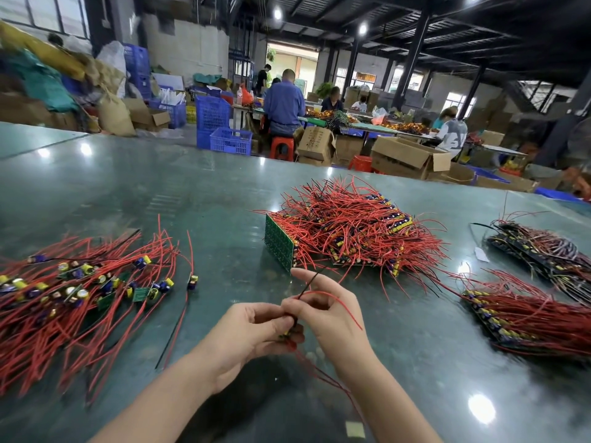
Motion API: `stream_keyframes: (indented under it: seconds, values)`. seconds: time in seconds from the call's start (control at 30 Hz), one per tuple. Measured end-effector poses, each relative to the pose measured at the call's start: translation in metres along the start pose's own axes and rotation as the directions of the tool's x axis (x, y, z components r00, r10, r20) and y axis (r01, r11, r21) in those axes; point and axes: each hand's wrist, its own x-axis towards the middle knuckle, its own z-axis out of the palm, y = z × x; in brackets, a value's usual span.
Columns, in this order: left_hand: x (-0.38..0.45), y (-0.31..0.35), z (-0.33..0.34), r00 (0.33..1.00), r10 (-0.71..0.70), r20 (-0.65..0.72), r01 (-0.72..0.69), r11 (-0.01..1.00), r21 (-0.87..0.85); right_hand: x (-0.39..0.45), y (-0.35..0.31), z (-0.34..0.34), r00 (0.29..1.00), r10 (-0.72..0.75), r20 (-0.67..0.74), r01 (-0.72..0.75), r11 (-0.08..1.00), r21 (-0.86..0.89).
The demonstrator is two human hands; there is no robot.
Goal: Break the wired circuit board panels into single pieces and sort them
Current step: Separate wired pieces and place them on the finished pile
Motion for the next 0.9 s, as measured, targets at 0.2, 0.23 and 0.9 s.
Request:
stream_keyframes:
  seconds: [0.2,0.23,0.9]
  values:
    - [-0.001,0.002,-0.002,1.0,-0.019,0.024,0.02,0.997,-0.076,0.003,0.005,-0.002,0.975,0.224,-0.002,-0.215,0.939,0.268]
    - [-0.002,0.004,-0.002,0.999,-0.028,0.038,0.031,0.997,-0.072,0.004,0.005,-0.002,0.972,0.233,0.021,-0.23,0.932,0.28]
    - [-0.009,0.02,-0.002,0.927,-0.236,0.292,0.307,0.925,-0.225,0.012,0.006,-0.01,0.996,0.073,0.051,-0.089,0.863,0.498]
